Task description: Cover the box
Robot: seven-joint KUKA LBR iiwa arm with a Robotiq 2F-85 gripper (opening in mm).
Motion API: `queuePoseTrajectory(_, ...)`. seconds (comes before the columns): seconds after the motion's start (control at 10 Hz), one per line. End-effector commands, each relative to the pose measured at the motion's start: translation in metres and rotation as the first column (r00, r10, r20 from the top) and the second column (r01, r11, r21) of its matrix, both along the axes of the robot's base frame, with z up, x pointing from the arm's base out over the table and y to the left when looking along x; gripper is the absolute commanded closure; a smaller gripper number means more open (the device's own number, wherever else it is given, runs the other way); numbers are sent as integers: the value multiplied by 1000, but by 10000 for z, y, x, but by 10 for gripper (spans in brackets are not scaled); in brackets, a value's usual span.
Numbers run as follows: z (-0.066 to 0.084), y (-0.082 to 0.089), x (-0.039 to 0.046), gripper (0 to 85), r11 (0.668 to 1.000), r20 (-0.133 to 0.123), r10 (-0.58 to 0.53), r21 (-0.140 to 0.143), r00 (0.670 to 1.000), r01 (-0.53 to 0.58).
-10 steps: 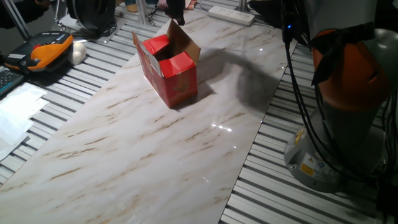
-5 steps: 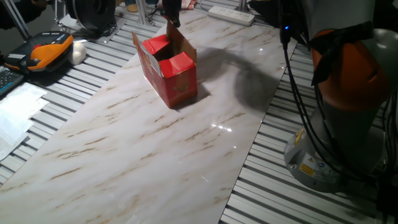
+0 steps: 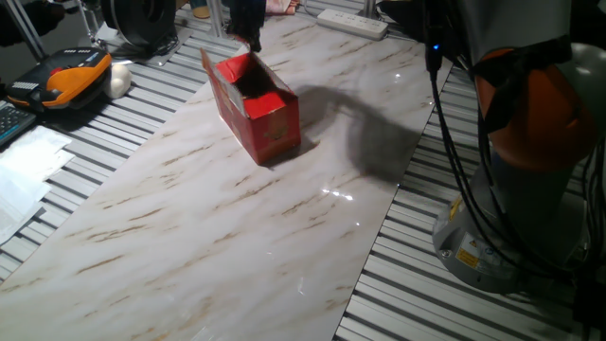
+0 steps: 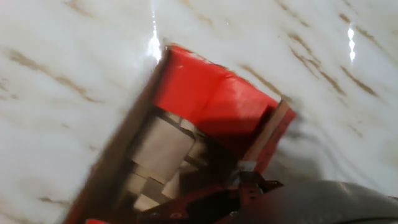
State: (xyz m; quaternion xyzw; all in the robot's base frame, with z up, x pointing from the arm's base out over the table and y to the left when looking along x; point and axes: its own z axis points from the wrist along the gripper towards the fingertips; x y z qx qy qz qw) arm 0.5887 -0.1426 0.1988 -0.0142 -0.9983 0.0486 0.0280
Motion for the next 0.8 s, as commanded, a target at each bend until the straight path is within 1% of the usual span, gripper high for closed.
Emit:
queuePoseTrajectory(0.0, -40, 36, -6, 850, 1000, 7, -7, 3, 1000, 7)
queuePoseTrajectory(0.3, -203, 128, -15, 850, 1000, 43, -26, 19, 999, 25)
queuePoseTrajectory(0.5, -361, 186, -26, 850, 999, 73, -34, 19, 997, 32)
queuePoseTrajectory(0.7, -469, 202, -59, 850, 999, 82, -29, 17, 996, 28)
